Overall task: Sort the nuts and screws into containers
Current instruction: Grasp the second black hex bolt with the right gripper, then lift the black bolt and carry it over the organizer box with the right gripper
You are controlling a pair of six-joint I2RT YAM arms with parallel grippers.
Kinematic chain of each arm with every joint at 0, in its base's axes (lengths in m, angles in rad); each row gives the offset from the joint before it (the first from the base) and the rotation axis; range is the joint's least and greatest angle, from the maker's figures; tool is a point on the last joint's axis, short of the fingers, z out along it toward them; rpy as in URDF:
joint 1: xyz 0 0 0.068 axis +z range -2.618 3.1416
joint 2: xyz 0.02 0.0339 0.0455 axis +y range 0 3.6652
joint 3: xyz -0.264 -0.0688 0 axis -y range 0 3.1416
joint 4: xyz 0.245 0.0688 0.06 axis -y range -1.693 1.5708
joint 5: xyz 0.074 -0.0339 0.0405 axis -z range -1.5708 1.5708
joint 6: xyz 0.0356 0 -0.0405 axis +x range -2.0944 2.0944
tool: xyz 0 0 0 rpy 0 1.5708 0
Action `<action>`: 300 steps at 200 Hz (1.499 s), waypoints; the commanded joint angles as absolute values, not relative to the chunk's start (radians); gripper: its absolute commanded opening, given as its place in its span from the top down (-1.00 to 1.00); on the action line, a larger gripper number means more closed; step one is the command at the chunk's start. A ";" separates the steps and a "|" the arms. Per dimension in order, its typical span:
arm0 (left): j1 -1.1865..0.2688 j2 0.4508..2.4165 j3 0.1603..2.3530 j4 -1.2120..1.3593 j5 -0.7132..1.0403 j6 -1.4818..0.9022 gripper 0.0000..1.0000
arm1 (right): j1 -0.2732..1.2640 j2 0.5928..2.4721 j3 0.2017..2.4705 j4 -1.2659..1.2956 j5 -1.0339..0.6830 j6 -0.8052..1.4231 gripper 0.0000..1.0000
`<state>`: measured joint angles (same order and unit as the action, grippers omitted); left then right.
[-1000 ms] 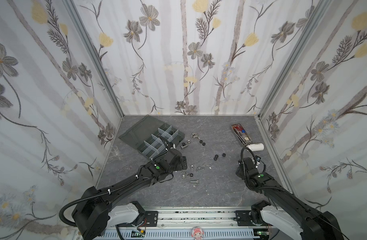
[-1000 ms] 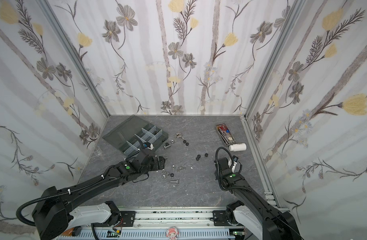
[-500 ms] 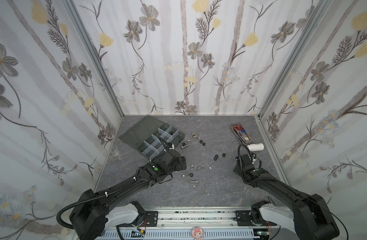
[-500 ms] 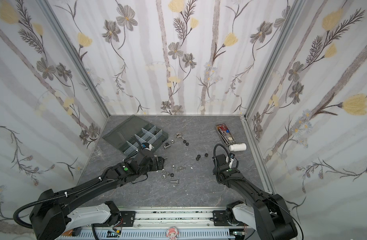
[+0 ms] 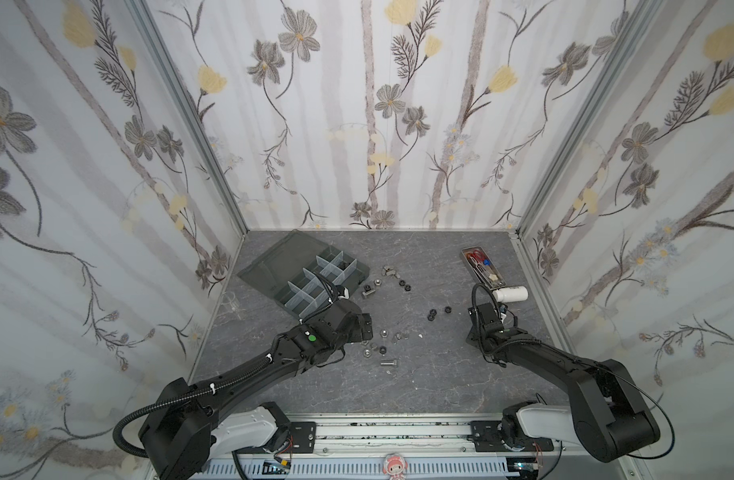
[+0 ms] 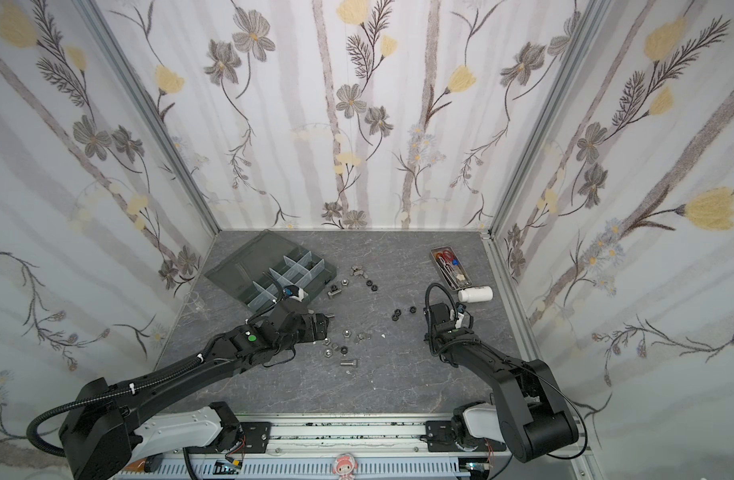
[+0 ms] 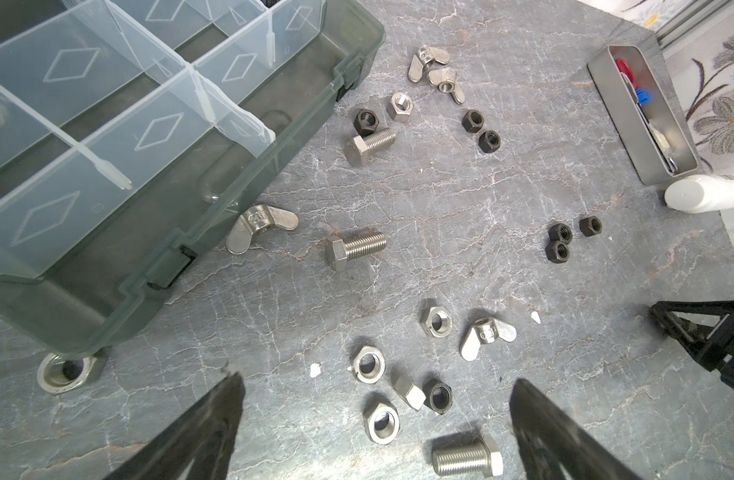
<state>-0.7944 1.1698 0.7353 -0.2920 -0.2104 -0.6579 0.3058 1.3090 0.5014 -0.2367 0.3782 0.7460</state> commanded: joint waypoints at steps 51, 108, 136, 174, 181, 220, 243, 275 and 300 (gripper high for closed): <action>-0.794 1.165 0.738 -0.290 -0.233 -0.663 -1.00 | 0.272 1.351 0.503 -0.191 0.349 0.718 -0.05; -0.795 1.155 0.744 -0.300 -0.230 -0.666 -1.00 | 0.268 1.363 0.506 -0.187 0.324 0.707 0.20; -0.794 1.148 0.755 -0.314 -0.233 -0.662 -1.00 | 0.268 1.358 0.511 -0.189 0.316 0.701 0.28; -0.793 1.139 0.772 -0.343 -0.254 -0.652 -1.00 | 0.270 1.345 0.547 -0.215 0.295 0.674 0.33; -0.792 1.136 0.777 -0.349 -0.258 -0.650 -1.00 | 0.270 1.337 0.553 -0.223 0.291 0.665 0.33; -0.778 1.093 0.783 -0.375 -0.259 -0.649 -1.00 | 0.273 1.278 0.596 -0.224 0.216 0.614 0.36; -0.760 1.062 0.786 -0.403 -0.265 -0.649 -1.00 | 0.286 1.263 0.629 -0.197 0.148 0.587 0.37; -0.721 1.011 0.782 -0.443 -0.281 -0.650 -1.00 | 0.328 1.295 0.714 -0.173 0.102 0.574 0.38; -0.687 0.980 0.777 -0.477 -0.278 -0.653 -1.00 | 0.382 1.344 0.823 -0.155 0.089 0.566 0.39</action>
<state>-0.7109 1.0046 0.7750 -0.4309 -0.2558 -0.6514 0.3439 1.3106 0.7391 -0.2111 0.1276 0.5869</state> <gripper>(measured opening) 0.998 0.419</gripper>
